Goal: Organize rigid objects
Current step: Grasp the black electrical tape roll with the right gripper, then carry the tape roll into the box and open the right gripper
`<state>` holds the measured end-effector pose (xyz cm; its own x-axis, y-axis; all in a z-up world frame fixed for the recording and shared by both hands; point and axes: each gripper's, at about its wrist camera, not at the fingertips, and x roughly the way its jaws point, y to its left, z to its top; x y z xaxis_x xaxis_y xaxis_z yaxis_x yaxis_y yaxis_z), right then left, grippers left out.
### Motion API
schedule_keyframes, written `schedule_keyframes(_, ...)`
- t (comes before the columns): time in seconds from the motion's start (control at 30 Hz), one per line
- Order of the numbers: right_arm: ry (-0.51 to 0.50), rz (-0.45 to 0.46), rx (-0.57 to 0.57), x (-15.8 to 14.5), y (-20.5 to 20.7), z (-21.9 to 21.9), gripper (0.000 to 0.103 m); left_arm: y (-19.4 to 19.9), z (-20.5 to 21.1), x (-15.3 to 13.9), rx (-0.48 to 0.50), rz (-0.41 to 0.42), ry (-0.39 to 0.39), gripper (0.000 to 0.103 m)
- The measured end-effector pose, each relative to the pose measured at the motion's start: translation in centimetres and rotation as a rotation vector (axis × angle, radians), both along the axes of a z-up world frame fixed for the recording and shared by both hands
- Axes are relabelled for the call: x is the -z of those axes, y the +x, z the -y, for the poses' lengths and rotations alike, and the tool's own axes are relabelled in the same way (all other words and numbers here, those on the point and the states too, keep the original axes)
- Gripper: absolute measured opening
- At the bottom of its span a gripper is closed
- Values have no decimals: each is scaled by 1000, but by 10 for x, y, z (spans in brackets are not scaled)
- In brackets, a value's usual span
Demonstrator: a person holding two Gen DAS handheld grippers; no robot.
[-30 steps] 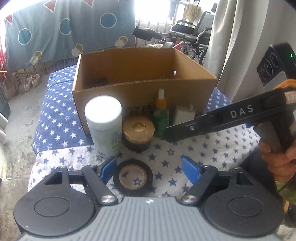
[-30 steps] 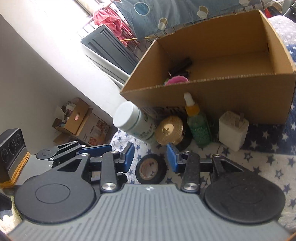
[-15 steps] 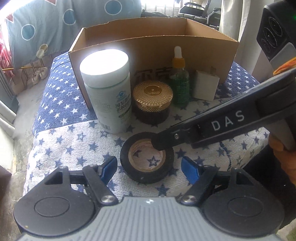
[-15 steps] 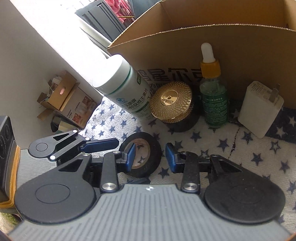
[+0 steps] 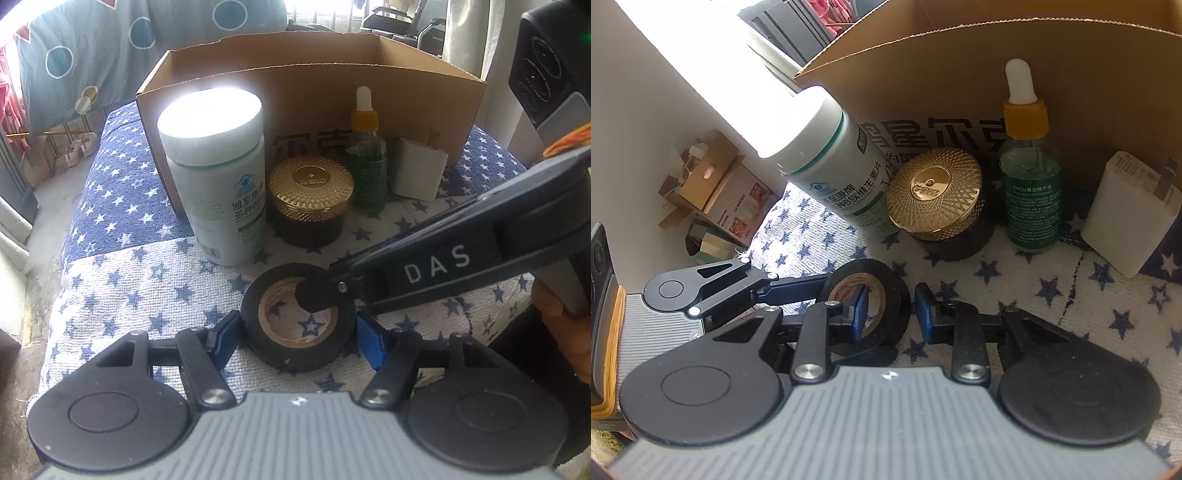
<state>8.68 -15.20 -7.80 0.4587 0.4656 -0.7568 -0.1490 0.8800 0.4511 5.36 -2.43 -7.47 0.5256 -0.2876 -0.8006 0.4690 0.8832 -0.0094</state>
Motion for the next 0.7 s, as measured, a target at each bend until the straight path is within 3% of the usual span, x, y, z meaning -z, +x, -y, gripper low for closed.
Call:
schedule_keyframes(0.43,-1,3,15,-7,-11,0,26,-13,2,-7,-5,29,-12,67)
schedule_keyframes(0.7,0,46,25,-30,-31,7,26,-30,6,-27,9,86,-20,67)
